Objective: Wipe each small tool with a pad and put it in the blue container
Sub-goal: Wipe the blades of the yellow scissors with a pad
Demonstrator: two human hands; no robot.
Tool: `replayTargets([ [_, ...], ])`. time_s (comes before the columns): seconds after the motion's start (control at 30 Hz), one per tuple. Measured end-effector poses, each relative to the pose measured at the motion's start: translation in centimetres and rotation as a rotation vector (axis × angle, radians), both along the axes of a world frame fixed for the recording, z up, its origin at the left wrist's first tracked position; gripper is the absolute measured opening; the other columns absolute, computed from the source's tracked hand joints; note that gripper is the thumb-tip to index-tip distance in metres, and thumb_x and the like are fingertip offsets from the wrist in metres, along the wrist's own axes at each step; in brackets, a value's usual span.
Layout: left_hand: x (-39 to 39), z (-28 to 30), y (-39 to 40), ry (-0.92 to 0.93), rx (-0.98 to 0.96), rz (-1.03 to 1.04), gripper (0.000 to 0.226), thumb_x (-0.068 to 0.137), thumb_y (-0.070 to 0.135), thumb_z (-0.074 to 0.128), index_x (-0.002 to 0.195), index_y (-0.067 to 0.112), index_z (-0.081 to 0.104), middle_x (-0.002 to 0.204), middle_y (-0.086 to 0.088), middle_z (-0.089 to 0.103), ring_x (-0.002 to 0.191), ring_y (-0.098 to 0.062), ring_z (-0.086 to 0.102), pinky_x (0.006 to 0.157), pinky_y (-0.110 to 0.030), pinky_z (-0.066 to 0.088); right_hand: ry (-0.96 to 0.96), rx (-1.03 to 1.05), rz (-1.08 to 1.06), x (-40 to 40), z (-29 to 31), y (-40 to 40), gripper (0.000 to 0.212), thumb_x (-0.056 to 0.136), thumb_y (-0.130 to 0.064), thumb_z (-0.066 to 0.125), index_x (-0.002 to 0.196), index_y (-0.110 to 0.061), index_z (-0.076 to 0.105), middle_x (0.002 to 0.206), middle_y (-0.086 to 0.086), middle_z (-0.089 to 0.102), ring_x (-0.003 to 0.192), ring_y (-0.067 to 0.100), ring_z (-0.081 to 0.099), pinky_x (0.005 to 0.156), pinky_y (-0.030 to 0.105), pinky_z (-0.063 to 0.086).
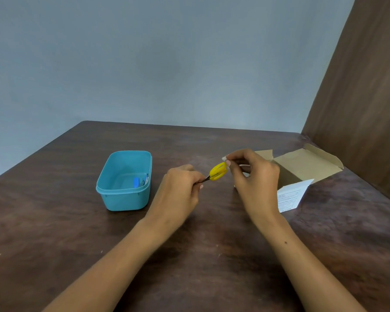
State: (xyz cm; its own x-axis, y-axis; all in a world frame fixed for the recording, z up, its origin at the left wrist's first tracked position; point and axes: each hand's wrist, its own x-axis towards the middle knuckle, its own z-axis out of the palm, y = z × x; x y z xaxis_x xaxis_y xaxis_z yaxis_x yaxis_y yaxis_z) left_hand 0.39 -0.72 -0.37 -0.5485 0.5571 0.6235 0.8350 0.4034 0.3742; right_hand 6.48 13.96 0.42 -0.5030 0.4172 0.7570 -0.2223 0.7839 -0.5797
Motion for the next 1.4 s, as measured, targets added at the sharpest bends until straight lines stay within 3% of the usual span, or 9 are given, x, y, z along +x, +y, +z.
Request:
replayTargets([
  [0.13,0.0,-0.2,0.0,0.109,-0.134,0.101,0.013,0.082,0.001,0.061,0.089,0.004,0.072,0.073,-0.01,0.056,0.063,-0.029,0.056,0.053,-0.035,0.04,-0.054,0.132,0.041,-0.1,-0.4,-0.6,0.012,0.077,0.001,0.07,0.081,-0.01,0.07,0.078,-0.001,0.073,0.071,0.011,0.065,0.066,0.025,0.052],
  [0.3,0.5,-0.1,-0.1,0.121,-0.21,0.152,0.017,0.089,0.008,0.056,0.102,0.009,0.067,0.08,0.0,0.039,0.068,-0.014,0.04,0.062,-0.024,0.026,-0.1,0.306,0.066,-0.5,-1.1,-1.6,0.011,0.074,0.0,0.072,0.078,-0.011,0.071,0.075,-0.001,0.072,0.067,0.014,0.066,0.061,0.032,0.055],
  [0.37,0.9,0.2,0.0,0.198,-0.234,0.148,0.01,0.079,0.004,0.067,0.089,0.007,0.068,0.074,-0.002,0.04,0.064,-0.011,0.032,0.058,-0.023,0.025,-0.095,0.271,0.052,-0.5,-1.0,-1.4,0.012,0.074,0.0,0.072,0.078,-0.011,0.071,0.074,-0.002,0.072,0.066,0.012,0.066,0.061,0.025,0.053],
  [0.47,1.0,0.5,0.0,0.276,-0.274,0.173,0.026,0.052,-0.007,0.082,0.066,0.004,0.063,0.06,-0.006,0.047,0.048,-0.015,0.036,0.045,-0.024,0.022,-0.088,0.209,0.025,-0.3,-0.7,-1.0,0.011,0.075,0.0,0.07,0.077,-0.011,0.069,0.072,-0.001,0.071,0.064,0.01,0.063,0.06,0.017,0.048],
  [0.67,0.6,0.2,-0.5,0.368,-0.225,0.156,0.019,0.063,-0.007,0.078,0.073,0.0,0.063,0.064,-0.009,0.05,0.05,-0.018,0.045,0.042,-0.024,0.024,-0.121,0.356,0.038,-0.1,-0.6,-1.3,0.011,0.079,0.0,0.066,0.08,-0.01,0.064,0.074,0.001,0.067,0.068,0.019,0.059,0.057,0.037,0.051],
  [0.8,-0.2,-0.2,-0.4,0.413,-0.139,0.12,0.013,0.071,-0.011,0.067,0.082,-0.004,0.066,0.067,-0.011,0.051,0.053,-0.022,0.048,0.038,-0.028,0.032,-0.075,0.217,-0.002,0.0,-0.3,-0.6,0.011,0.079,0.001,0.067,0.08,-0.009,0.065,0.074,0.0,0.068,0.067,0.017,0.06,0.06,0.035,0.051],
  [0.97,-0.8,-0.5,-0.7,0.426,-0.076,0.082,0.031,0.083,0.003,0.039,0.089,-0.004,0.068,0.071,-0.011,0.056,0.058,-0.023,0.053,0.04,-0.033,0.045,-0.047,-0.073,0.064,0.3,0.5,-0.3,0.007,0.08,-0.004,0.07,0.079,-0.01,0.068,0.071,-0.01,0.066,0.077,0.006,0.063,0.063,0.005,0.043],
  [1.2,-1.0,-0.4,-0.9,0.452,0.039,0.042,0.024,0.073,-0.012,0.07,0.095,-0.003,0.071,0.076,-0.012,0.062,0.065,-0.02,0.058,0.054,-0.026,0.051,-0.065,-0.332,0.209,0.3,0.8,0.5,0.024,0.084,0.004,0.062,0.079,-0.018,0.067,0.081,-0.005,0.072,0.077,0.013,0.069,0.078,0.036,0.058],
  [1.4,-1.6,-0.2,-1.4,0.421,0.056,0.025,0.027,0.071,-0.011,0.073,0.096,0.0,0.072,0.079,-0.011,0.065,0.069,-0.02,0.062,0.06,-0.025,0.052,-0.143,-0.255,0.289,0.7,1.4,0.5,0.028,0.085,0.003,0.062,0.082,-0.025,0.063,0.083,-0.005,0.072,0.083,0.012,0.069,0.078,0.035,0.056],
])
